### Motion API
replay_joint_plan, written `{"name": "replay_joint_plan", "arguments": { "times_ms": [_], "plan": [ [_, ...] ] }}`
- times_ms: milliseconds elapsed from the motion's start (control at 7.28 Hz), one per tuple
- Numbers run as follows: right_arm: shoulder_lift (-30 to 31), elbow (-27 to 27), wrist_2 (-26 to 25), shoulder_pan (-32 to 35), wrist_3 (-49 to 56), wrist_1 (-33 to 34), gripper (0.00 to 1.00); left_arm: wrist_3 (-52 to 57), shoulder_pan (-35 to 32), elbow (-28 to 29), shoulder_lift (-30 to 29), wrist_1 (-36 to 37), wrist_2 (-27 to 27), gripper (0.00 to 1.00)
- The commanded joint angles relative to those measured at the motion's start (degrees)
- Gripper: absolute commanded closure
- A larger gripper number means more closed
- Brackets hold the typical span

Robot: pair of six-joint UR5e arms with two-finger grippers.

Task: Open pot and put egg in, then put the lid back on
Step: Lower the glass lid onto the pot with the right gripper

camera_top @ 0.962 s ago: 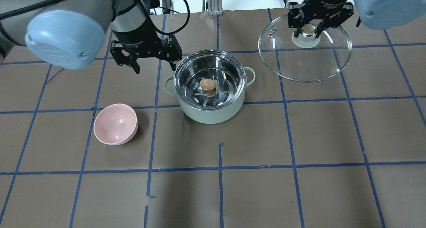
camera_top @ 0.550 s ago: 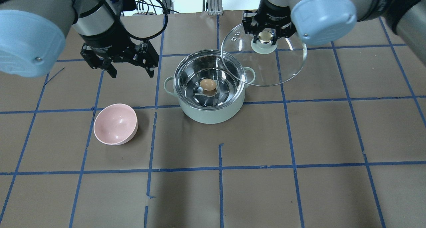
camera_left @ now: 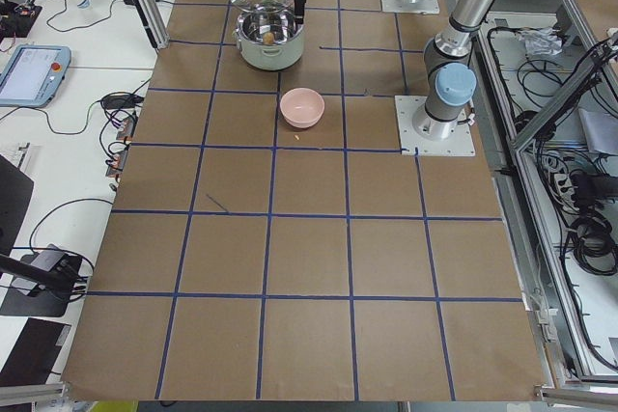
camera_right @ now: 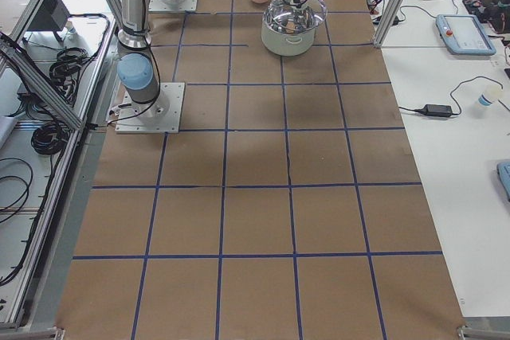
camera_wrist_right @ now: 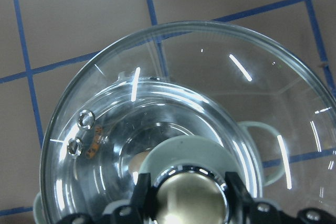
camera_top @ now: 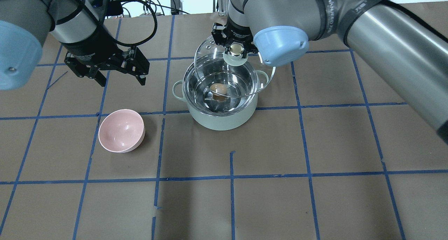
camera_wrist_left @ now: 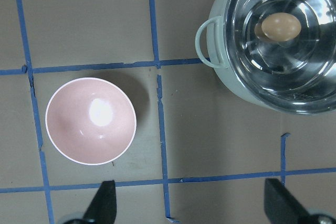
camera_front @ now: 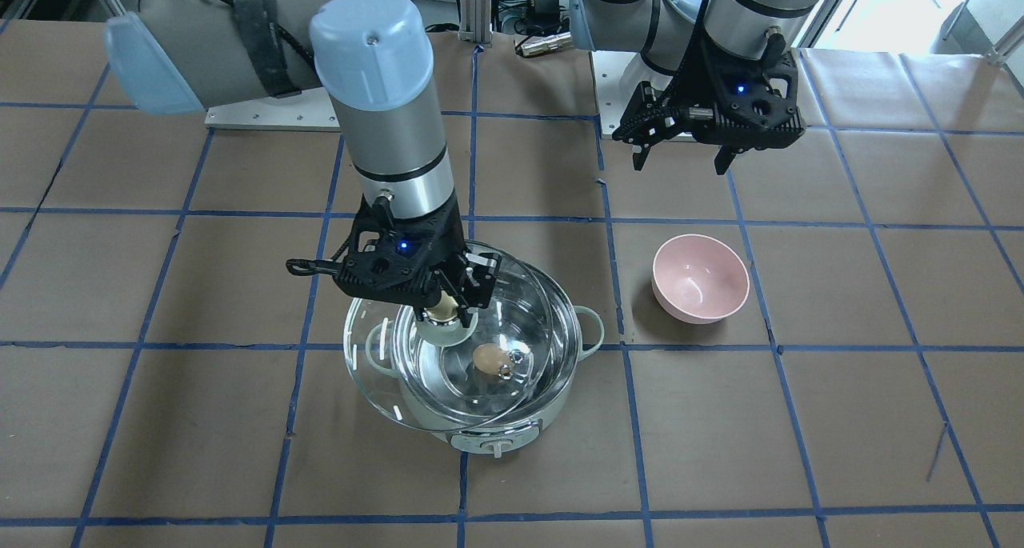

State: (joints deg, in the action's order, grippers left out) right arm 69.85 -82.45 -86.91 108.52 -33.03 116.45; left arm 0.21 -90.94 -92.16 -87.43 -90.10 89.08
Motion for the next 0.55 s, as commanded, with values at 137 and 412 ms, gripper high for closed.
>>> {"name": "replay_joint_plan", "arguments": {
  "times_ms": [137,412],
  "plan": [
    [-2.3,-0.1,0.3,2.8,-4.5,1.1,0.58,-0.5,0.1,0.0,0.1,-0.3,0.0,0.0],
    [-3.1,-0.1,0.2,3.9,-6.1,1.1,0.58,-0.4,0.1,-0.1,0.3,-0.5,0.0,0.0]
  ]
}}
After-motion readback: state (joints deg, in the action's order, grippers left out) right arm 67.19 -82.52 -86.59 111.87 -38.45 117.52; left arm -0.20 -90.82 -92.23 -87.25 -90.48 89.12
